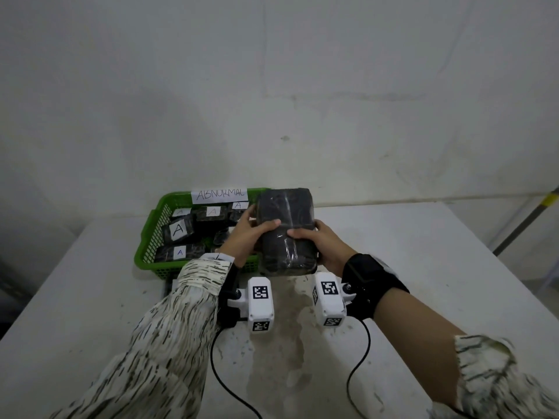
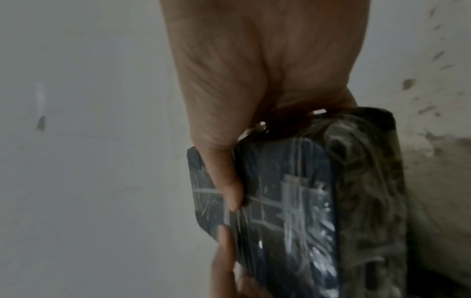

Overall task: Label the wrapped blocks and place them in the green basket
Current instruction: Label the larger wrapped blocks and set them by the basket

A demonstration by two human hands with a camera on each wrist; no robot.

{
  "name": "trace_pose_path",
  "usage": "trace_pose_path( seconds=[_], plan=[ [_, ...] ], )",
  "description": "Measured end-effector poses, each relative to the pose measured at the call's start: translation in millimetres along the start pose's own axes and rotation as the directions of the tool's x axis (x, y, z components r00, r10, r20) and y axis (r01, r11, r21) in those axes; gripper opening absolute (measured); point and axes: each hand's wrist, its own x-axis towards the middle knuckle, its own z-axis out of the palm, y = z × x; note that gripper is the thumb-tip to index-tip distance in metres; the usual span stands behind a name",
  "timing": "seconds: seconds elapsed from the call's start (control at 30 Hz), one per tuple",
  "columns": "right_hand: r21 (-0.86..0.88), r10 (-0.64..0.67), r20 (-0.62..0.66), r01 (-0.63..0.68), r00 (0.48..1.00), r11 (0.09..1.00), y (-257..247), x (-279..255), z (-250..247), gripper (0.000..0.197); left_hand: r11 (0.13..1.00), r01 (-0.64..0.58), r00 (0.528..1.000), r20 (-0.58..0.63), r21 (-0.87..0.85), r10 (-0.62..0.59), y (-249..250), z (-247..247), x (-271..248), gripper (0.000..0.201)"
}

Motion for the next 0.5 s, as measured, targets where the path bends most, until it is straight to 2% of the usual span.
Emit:
trace_pose_path(
  seconds=[0.07,0.17,0.27,0.37,0.43,0.5],
  plan=[
    [0.101,0.009,-0.012,-0.008,1.000,0.995,2,1,-1,0.049,0.999,0.031,0.998,0.052,0.045,-0.034,-6,2,-2,0.080],
    [0.105,0.032,0.035,-0.036,0.999,0.994,3,-2,-3,0.053,0.999,0.010,1.000,0.015,0.045,-0.011,-14,3,-2,0.081],
    [0.007,0.072,0.100,-0.073,0.992,0.997,8,-3,-6,0.071,1.000,0.017,0.999,-0.027,0.022,-0.017,-17,-1,-1,0.077],
    [-0.048,0.048,0.083,-0.044,0.995,0.998,12,-5,-9,0.087,0.980,-0.025,0.996,-0.080,0.195,0.041,-18,1,-3,0.070],
    [-0.026,0.028,0.104,-0.025,0.994,0.999,13,-4,-9,0.086,0.965,-0.044,0.992,-0.104,0.260,0.074,-16,4,-3,0.063],
    [0.027,0.007,0.163,-0.011,0.987,1.000,10,-6,-8,0.076,0.983,0.005,0.998,-0.068,0.183,0.008,-12,5,-3,0.055]
  ],
)
